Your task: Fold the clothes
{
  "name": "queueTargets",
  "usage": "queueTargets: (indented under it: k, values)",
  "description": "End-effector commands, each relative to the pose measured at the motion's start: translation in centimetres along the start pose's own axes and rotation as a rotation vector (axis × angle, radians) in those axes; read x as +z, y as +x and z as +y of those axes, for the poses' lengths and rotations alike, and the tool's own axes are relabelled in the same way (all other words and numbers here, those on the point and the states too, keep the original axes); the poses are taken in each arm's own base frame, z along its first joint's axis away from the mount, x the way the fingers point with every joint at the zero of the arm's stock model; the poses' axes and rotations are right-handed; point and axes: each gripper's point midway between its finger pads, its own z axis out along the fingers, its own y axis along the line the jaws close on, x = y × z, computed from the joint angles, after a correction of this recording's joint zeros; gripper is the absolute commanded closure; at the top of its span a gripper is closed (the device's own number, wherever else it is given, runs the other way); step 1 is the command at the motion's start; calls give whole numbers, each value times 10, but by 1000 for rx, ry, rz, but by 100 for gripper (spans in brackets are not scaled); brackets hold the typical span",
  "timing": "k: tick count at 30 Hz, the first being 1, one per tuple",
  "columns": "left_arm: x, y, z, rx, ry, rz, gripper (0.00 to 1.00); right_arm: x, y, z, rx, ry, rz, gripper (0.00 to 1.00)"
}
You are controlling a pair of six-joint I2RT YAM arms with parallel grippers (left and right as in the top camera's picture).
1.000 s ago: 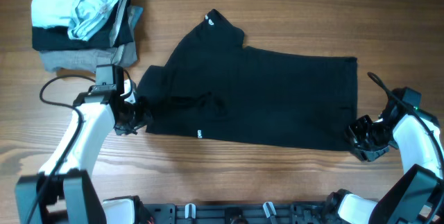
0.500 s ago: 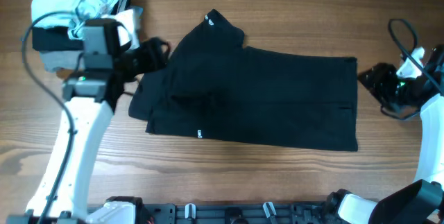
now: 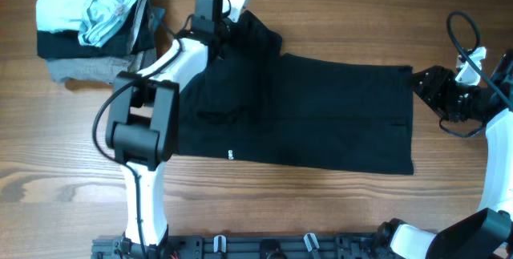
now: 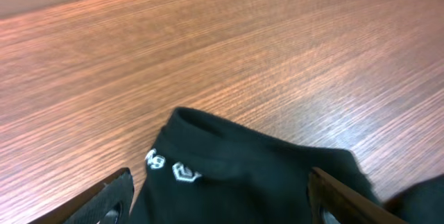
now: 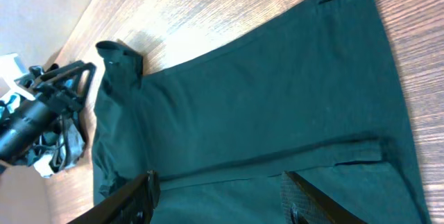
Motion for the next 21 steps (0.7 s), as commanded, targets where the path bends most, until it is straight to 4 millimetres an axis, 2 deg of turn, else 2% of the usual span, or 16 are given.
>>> queueTargets:
  k: [1,4,5,6,7,8,9,11,12,15,18,19,21]
  values:
    - [27,19,14,75,-43,-9,23,-3,-2,-4,-4,44,-13,39]
    - [41,35,16,73,-42,-1,24,-3,-2,-7,-2,57,-12,39]
    - [44,38,17,72,-42,1,29,-3,-2,-7,-2,57,-12,39]
    - [45,39,17,73,-42,-2,37,-3,-2,-7,-2,57,-12,39]
    - [46,39,17,73,-42,-3,50,-3,-2,-7,-2,57,-12,39]
    - [46,39,17,73,-42,-5,71,-3,-2,-7,-2,57,-12,39]
    - [46,38,18,66,-43,-9,82,-3,-2,-7,-2,57,-12,39]
    - [45,34,17,29,-42,-19,87,-3,-2,-9,-3,75,-14,39]
    - [43,30,17,-7,-42,-27,94,-4,-3,-14,-2,98,-17,39]
    - [28,7,15,-34,-44,-65,96,-6,-6,-29,-5,188,-33,39]
    - [-8,-36,11,-67,-46,-119,96,-10,-18,-45,-23,288,-85,42]
    - [-18,-43,8,-66,-46,-120,96,-12,-26,-51,-18,326,-116,43]
    - [-33,-52,4,-68,-46,-111,96,-13,-41,-61,4,374,-176,54]
